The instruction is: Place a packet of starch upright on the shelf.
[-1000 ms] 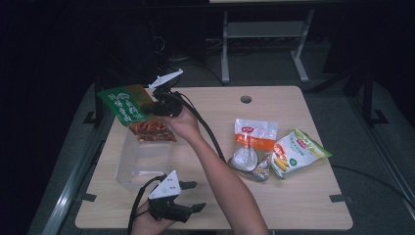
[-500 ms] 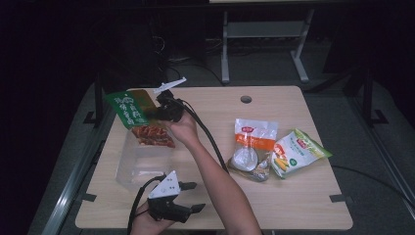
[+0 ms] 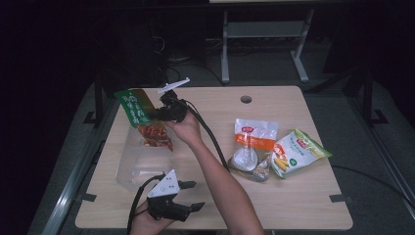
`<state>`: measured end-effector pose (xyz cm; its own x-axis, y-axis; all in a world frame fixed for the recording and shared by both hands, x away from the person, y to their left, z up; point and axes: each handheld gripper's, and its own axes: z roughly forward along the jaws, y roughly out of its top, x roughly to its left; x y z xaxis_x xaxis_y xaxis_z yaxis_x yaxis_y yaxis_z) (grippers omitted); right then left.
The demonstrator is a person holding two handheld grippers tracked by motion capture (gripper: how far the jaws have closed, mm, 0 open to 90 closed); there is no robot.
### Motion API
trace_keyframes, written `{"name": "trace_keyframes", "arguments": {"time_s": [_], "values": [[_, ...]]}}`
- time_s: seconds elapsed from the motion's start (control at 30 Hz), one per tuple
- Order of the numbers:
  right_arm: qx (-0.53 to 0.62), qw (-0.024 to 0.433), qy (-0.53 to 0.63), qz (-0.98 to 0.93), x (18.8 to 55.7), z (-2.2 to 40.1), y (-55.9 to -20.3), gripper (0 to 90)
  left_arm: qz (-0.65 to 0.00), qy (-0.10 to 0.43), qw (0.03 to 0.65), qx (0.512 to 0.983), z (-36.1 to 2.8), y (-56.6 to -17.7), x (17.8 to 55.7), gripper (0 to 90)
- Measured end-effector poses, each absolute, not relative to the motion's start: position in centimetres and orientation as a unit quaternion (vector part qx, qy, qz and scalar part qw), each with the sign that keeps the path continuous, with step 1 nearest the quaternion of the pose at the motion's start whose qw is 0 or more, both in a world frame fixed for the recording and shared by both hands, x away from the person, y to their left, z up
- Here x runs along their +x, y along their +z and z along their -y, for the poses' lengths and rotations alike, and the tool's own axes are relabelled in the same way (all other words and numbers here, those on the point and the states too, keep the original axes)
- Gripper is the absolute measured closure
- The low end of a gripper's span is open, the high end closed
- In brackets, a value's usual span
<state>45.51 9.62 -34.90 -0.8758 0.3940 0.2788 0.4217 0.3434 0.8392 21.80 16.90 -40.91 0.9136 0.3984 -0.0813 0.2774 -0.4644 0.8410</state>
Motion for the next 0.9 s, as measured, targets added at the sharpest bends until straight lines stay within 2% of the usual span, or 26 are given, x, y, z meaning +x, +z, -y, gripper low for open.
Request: {"name": "trace_keyframes", "arguments": {"time_s": [0.23,0.27,0.37,0.63,0.73,0.77,0.83,0.9], "values": [[-0.248,0.019,-0.479,0.842,45.0,-8.5,-35.7,75.6,-0.196,0.065,0.477,0.854,-16.7,-40.9,21.8,31.8],[-0.244,0.012,-0.467,0.85,44.7,-8.2,-36.2,82.3,-0.196,0.065,0.476,0.855,-16.7,-40.9,21.8,31.8],[-0.242,0.01,-0.456,0.856,44.5,-7.8,-36.9,87.6,-0.194,0.066,0.475,0.856,-16.5,-41.0,21.7,31.8],[-0.243,0.01,-0.455,0.856,44.4,-7.3,-37.7,89.1,-0.194,0.065,0.475,0.856,-16.4,-41.1,21.8,31.8],[-0.248,0.009,-0.452,0.857,44.5,-7.1,-37.6,81.3,-0.194,0.069,0.475,0.856,-16.4,-41.0,21.8,31.7],[-0.248,0.009,-0.452,0.857,44.5,-7.1,-37.6,81.3,-0.194,0.069,0.475,0.856,-16.4,-41.0,21.8,31.7],[-0.25,0.019,-0.456,0.854,44.6,-6.8,-37.7,73.7,-0.193,0.072,0.472,0.857,-16.4,-41.0,21.8,31.4],[-0.25,0.021,-0.457,0.853,44.6,-6.7,-37.7,72.0,-0.193,0.073,0.472,0.857,-16.4,-41.0,21.8,31.4]]}}
